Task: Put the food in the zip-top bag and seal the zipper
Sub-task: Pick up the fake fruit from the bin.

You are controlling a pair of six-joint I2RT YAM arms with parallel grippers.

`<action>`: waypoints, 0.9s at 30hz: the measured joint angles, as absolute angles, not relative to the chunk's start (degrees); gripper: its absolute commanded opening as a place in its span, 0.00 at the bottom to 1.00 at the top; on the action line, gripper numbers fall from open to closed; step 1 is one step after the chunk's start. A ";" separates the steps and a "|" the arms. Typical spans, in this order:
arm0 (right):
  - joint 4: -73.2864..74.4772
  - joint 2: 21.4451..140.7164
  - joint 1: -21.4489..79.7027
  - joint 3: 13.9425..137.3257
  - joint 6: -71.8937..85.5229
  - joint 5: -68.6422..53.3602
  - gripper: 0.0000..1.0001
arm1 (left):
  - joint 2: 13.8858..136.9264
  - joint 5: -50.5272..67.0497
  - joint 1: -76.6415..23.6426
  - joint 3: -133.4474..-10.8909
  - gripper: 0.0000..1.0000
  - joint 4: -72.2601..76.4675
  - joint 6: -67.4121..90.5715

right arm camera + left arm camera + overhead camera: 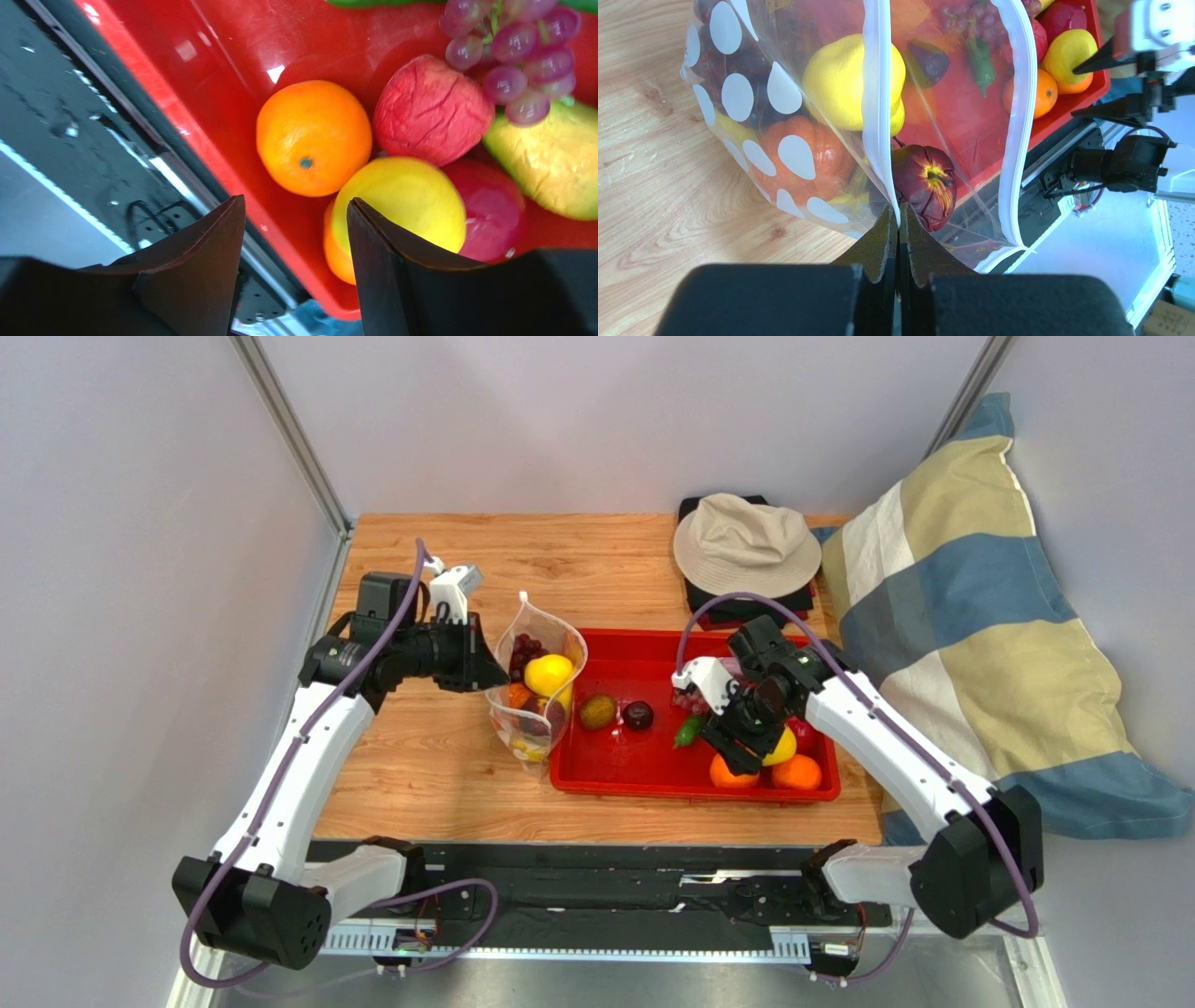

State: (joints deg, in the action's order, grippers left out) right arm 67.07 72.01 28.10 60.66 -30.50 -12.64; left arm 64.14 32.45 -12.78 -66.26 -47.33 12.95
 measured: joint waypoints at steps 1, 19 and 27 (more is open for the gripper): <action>66.57 73.19 28.14 60.66 -31.57 -12.29 0.59 | 64.01 32.45 -12.78 -66.13 0.00 -47.29 12.95; 63.11 83.33 29.63 59.18 -46.37 -9.41 0.60 | 63.94 32.47 -12.80 -65.93 0.00 -47.29 12.91; 62.37 88.09 30.52 62.61 -44.56 -10.48 0.47 | 64.66 32.49 -12.78 -65.95 0.00 -47.24 12.67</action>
State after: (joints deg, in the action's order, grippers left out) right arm 62.37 88.09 30.52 62.61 -44.56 -10.48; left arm 64.66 32.49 -12.78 -65.95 -47.24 12.67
